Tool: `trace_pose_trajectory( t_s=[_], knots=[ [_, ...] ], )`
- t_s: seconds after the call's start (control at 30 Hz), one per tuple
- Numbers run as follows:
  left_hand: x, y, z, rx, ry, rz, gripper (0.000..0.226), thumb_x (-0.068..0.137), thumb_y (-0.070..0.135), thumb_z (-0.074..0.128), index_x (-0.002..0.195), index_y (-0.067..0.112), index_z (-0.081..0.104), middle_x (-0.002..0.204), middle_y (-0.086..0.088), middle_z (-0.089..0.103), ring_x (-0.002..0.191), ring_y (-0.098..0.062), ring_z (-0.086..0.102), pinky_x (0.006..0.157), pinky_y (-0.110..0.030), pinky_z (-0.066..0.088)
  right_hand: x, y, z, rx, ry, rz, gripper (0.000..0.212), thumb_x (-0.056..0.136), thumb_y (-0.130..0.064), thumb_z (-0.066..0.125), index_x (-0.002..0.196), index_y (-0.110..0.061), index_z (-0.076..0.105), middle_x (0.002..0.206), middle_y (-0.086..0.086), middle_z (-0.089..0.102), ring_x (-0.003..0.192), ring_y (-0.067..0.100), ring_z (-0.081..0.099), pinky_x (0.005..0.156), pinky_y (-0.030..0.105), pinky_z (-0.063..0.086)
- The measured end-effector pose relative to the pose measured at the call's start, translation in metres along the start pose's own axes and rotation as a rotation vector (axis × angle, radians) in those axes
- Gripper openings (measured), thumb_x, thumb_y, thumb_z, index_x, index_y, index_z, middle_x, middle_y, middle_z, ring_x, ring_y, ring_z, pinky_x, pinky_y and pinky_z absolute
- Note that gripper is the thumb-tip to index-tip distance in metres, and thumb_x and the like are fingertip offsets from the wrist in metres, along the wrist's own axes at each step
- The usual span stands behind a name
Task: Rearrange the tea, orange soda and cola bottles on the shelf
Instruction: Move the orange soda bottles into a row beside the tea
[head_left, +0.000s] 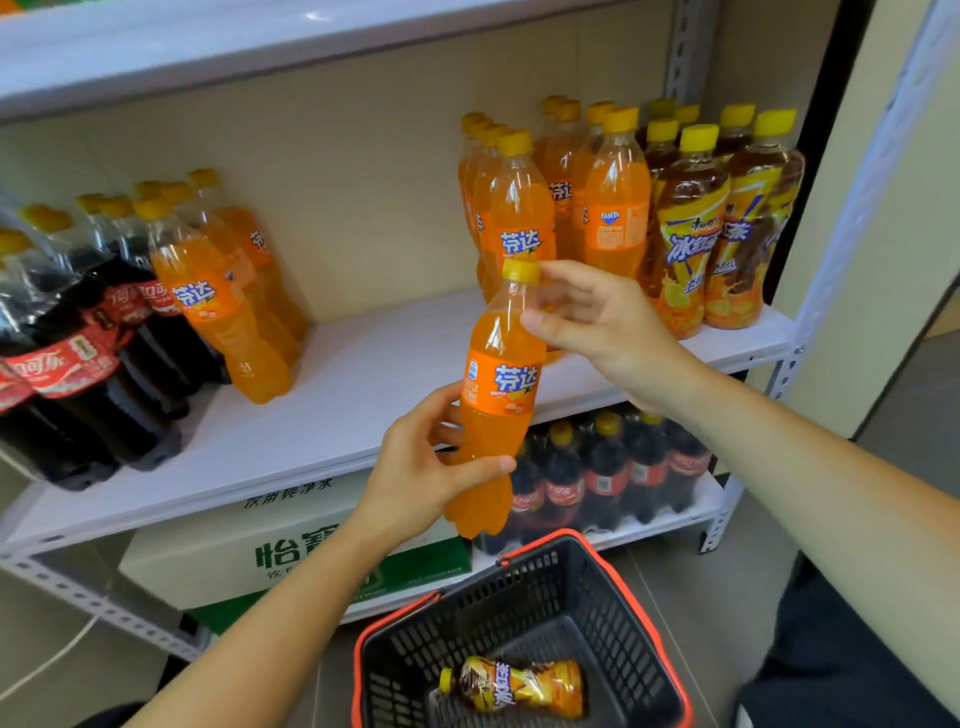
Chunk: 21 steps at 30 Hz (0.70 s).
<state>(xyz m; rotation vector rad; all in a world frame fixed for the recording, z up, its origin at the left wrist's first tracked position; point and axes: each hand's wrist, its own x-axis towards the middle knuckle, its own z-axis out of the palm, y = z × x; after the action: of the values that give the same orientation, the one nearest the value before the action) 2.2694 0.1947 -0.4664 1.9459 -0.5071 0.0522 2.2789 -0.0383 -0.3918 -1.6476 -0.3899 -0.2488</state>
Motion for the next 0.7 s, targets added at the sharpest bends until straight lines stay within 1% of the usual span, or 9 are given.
trace_pose_trajectory(
  t_s=[0.07, 0.13, 0.2, 0.27, 0.3, 0.37, 0.47, 0.57, 0.7],
  knots=[
    [-0.001, -0.007, -0.010, 0.079, 0.013, 0.045, 0.078, 0.068, 0.040, 0.093, 0.135, 0.041, 0.054, 0.113, 0.015, 0.068, 0.101, -0.013, 0.066, 0.083, -0.025, 0.058, -0.003, -0.002, -0.006, -0.118, -0.026, -0.075, 0.053, 0.086, -0.007, 0.076, 0.137, -0.011, 0.059, 0.115, 0.012, 0.069, 0.093, 0.014, 0.069, 0.085, 0.035, 0.060],
    [-0.005, -0.015, -0.020, 0.180, 0.013, 0.105, 0.077, 0.066, 0.045, 0.090, 0.131, 0.053, 0.050, 0.114, 0.024, 0.065, 0.101, -0.009, 0.064, 0.085, -0.019, 0.055, -0.008, -0.003, -0.011, -0.184, -0.096, -0.106, 0.056, 0.084, -0.006, 0.080, 0.136, -0.016, 0.060, 0.116, 0.009, 0.069, 0.089, 0.008, 0.068, 0.087, 0.037, 0.061],
    [-0.009, -0.025, -0.026, 0.259, -0.009, 0.128, 0.076, 0.065, 0.050, 0.086, 0.130, 0.057, 0.049, 0.115, 0.025, 0.064, 0.103, -0.010, 0.063, 0.089, -0.024, 0.055, -0.015, -0.001, -0.013, -0.271, -0.163, -0.121, 0.051, 0.084, -0.006, 0.081, 0.131, -0.019, 0.065, 0.118, 0.008, 0.070, 0.094, 0.012, 0.070, 0.088, 0.040, 0.060],
    [-0.015, -0.038, -0.031, 0.289, -0.042, 0.122, 0.077, 0.066, 0.052, 0.085, 0.134, 0.051, 0.051, 0.117, 0.022, 0.066, 0.107, -0.010, 0.064, 0.092, -0.032, 0.056, -0.023, 0.004, -0.011, -0.332, -0.210, -0.134, 0.044, 0.083, -0.004, 0.082, 0.124, -0.015, 0.071, 0.117, 0.007, 0.070, 0.099, 0.021, 0.068, 0.085, 0.043, 0.060],
    [-0.018, -0.044, -0.032, 0.307, -0.054, 0.131, 0.078, 0.066, 0.053, 0.085, 0.136, 0.048, 0.051, 0.121, 0.021, 0.066, 0.111, -0.008, 0.064, 0.094, -0.033, 0.056, -0.027, 0.007, -0.010, -0.346, -0.229, -0.140, 0.040, 0.083, -0.002, 0.082, 0.121, -0.013, 0.073, 0.116, 0.007, 0.070, 0.101, 0.022, 0.068, 0.084, 0.043, 0.060],
    [-0.023, -0.053, -0.032, 0.337, -0.084, 0.153, 0.081, 0.069, 0.054, 0.085, 0.141, 0.045, 0.050, 0.130, 0.023, 0.063, 0.118, -0.003, 0.062, 0.097, -0.025, 0.054, -0.035, 0.011, -0.008, -0.342, -0.269, -0.145, 0.035, 0.083, -0.001, 0.081, 0.117, -0.009, 0.076, 0.115, 0.007, 0.070, 0.105, 0.020, 0.068, 0.084, 0.041, 0.060],
    [-0.030, -0.058, -0.031, 0.316, -0.140, 0.144, 0.080, 0.072, 0.055, 0.084, 0.143, 0.050, 0.046, 0.136, 0.027, 0.059, 0.123, 0.000, 0.059, 0.098, -0.014, 0.049, -0.043, 0.015, -0.009, -0.248, -0.284, -0.110, 0.032, 0.082, -0.001, 0.081, 0.112, -0.011, 0.077, 0.114, 0.002, 0.074, 0.107, 0.012, 0.070, 0.087, 0.030, 0.060],
    [-0.036, -0.058, -0.028, 0.286, -0.171, 0.105, 0.079, 0.073, 0.053, 0.084, 0.142, 0.052, 0.045, 0.135, 0.025, 0.059, 0.123, -0.002, 0.059, 0.098, -0.018, 0.049, -0.046, 0.017, -0.013, -0.196, -0.258, -0.083, 0.029, 0.081, -0.005, 0.082, 0.108, -0.014, 0.078, 0.111, -0.001, 0.077, 0.107, 0.013, 0.072, 0.093, 0.035, 0.060],
    [-0.038, -0.054, -0.025, 0.196, -0.174, 0.050, 0.080, 0.072, 0.045, 0.089, 0.141, 0.044, 0.050, 0.131, 0.019, 0.064, 0.120, -0.009, 0.062, 0.099, -0.023, 0.049, -0.046, 0.023, -0.011, -0.083, -0.169, -0.049, 0.028, 0.085, -0.004, 0.077, 0.113, -0.008, 0.076, 0.110, 0.009, 0.078, 0.104, 0.021, 0.074, 0.093, 0.042, 0.060]
  ],
)
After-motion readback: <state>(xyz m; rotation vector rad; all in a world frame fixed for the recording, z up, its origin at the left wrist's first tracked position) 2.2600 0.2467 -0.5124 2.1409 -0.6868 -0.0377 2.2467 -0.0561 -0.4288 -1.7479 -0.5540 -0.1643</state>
